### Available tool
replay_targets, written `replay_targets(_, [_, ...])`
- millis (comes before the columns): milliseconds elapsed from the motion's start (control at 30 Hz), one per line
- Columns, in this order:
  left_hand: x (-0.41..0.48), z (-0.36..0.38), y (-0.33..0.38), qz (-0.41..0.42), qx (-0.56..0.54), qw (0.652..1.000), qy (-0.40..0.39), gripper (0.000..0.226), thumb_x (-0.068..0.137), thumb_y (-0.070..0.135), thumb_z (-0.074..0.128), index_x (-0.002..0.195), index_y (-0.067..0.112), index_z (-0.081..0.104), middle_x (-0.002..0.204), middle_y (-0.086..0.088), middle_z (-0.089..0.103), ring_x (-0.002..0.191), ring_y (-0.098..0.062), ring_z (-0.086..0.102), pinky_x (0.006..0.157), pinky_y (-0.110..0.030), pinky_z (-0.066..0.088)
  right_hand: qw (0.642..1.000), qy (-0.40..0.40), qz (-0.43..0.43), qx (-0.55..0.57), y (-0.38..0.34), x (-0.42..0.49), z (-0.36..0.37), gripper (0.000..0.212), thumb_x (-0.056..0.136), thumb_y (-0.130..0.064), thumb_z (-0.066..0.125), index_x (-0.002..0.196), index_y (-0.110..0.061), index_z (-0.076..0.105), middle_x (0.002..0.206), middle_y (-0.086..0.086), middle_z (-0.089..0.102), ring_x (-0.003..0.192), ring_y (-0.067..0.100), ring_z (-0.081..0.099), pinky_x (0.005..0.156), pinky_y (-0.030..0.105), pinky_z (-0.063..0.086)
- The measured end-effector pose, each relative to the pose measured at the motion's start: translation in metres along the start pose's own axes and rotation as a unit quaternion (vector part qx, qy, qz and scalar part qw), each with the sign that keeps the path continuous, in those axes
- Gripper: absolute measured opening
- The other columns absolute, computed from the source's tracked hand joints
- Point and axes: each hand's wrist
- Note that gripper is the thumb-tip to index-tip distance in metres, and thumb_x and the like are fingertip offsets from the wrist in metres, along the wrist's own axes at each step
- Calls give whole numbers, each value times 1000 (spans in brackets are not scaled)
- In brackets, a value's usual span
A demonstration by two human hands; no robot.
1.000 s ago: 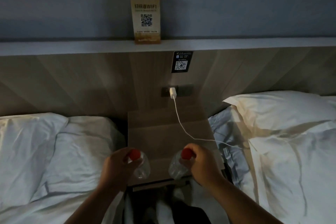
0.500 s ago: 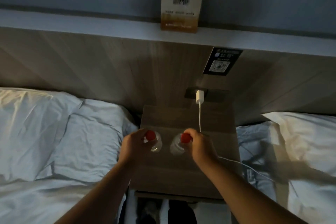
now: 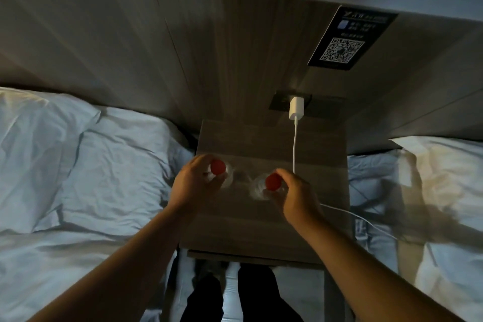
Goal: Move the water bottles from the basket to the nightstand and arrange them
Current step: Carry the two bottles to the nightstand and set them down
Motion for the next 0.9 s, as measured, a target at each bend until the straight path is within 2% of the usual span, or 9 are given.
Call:
replay_targets(67, [7,6,-5,-5,9,1000,-13,32,76,45,74,101,30,60,97,9,62,87,-16,64,76,-36,55,997,-50,62,10,-1,6,8,57,84,-32,69,134,-15,47,134,6,53,123,20,51,101,32,44])
replay_targets(133, [14,14,-11,-10,7,999,-37,40,70,46,78,103,30,61,101,6,63,89,-15,63,78,-37,55,992,-68,105,29,0,12,16,67,82,-30,72,140,-20,39,143,5,44,130,22,45,106,35,41])
replay_targets(267, [18,24,-18,-33,-62,993,-95,59,69,36,82,121,25,57,127,-4,59,116,-23,58,102,-43,47,974,-80,180,110,1,23,26,78,76,-21,78,142,-22,36,145,5,42,132,23,43,106,37,40])
replay_targets(400, [28,26,-19,-4,-61,997,-37,38,69,26,84,99,31,62,102,5,67,95,-15,65,84,-36,53,973,-28,179,145,-4,30,27,64,80,-18,74,137,-18,44,135,4,52,127,21,49,100,29,38])
replay_targets(500, [45,22,-12,-12,-64,998,-3,41,66,18,86,101,20,65,95,10,63,88,-10,60,75,-22,43,972,2,174,159,-11,43,29,54,79,-19,76,127,-17,53,124,4,60,117,21,57,95,28,42])
replay_targets(567, [59,19,-7,-21,-73,997,2,42,65,16,86,101,23,65,88,13,61,85,-9,57,68,-13,40,973,15,168,155,-14,54,32,53,76,-20,79,124,-16,56,121,5,63,114,22,59,96,32,45])
replay_targets(700, [85,16,-4,-21,-93,995,-1,45,67,16,84,104,30,62,95,10,63,90,-11,59,75,-20,41,978,8,132,158,-22,73,33,55,77,-19,78,127,-16,54,123,5,62,115,21,56,96,29,42])
replay_targets(800, [102,14,-4,-4,-86,996,7,42,67,18,84,102,29,63,95,8,66,90,-12,61,72,-18,42,980,-1,123,156,-29,89,35,57,78,-23,77,129,-19,52,124,1,60,114,16,55,100,35,44])
replay_targets(900, [114,13,-5,-25,-99,995,12,47,67,18,85,107,27,63,97,6,67,93,-14,63,81,-28,49,976,-8,121,184,-35,99,34,45,80,-22,76,120,-24,55,116,-3,61,106,11,54,94,33,45])
Point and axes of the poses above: each hand's wrist, its own x-axis towards the middle knuckle, its own z-axis out of the palm, y = z × x
